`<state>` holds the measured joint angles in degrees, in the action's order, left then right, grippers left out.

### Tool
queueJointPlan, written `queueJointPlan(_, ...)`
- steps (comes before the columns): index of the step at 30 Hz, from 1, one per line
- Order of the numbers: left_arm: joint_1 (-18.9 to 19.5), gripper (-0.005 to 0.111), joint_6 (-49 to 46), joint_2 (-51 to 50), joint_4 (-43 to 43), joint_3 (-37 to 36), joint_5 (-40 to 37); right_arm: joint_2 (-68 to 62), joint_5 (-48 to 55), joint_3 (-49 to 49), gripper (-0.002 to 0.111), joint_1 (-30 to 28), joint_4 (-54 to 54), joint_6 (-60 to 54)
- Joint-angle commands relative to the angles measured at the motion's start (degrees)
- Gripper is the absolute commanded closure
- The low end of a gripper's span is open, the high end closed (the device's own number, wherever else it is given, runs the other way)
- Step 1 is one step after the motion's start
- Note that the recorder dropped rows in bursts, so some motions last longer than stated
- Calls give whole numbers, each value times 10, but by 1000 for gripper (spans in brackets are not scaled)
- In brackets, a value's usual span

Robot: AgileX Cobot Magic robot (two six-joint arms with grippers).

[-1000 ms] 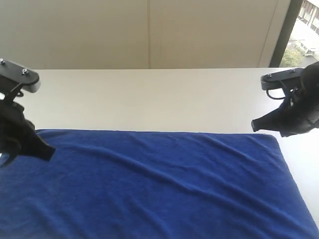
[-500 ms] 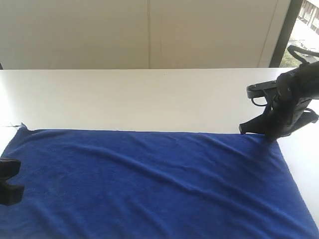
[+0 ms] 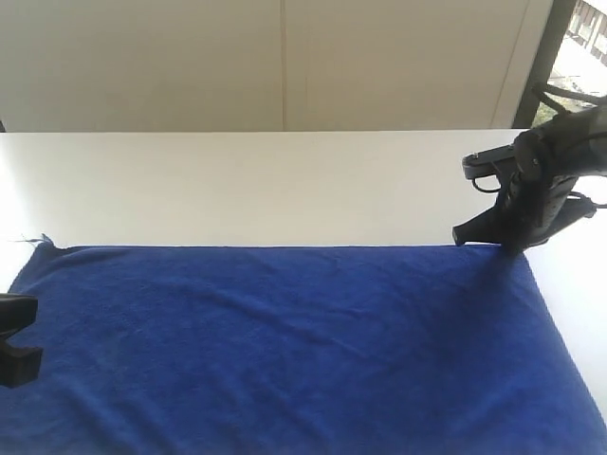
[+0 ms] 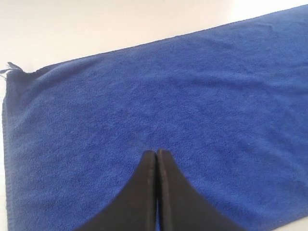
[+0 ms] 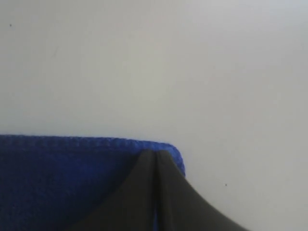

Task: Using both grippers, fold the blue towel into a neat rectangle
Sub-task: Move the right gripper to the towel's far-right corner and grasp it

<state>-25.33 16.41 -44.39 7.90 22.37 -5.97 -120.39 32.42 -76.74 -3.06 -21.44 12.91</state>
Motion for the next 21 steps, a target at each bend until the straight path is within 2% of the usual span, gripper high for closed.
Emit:
queueJointPlan(1, -2, 107, 6, 4, -4, -3, 4, -13, 15, -1, 108, -4, -19, 5)
queueJointPlan(8, -2, 107, 6, 4, -4, -3, 4, -13, 36, -8, 108, -4, -73, 54)
queueJointPlan(17, -2, 107, 7, 4, -4, -3, 3, 74, 17, -21, 108, -4, -36, 51)
queueJointPlan(21, -2, 107, 7, 4, -4, -3, 3, 137, 63, -19, 103, -4, 2, 10)
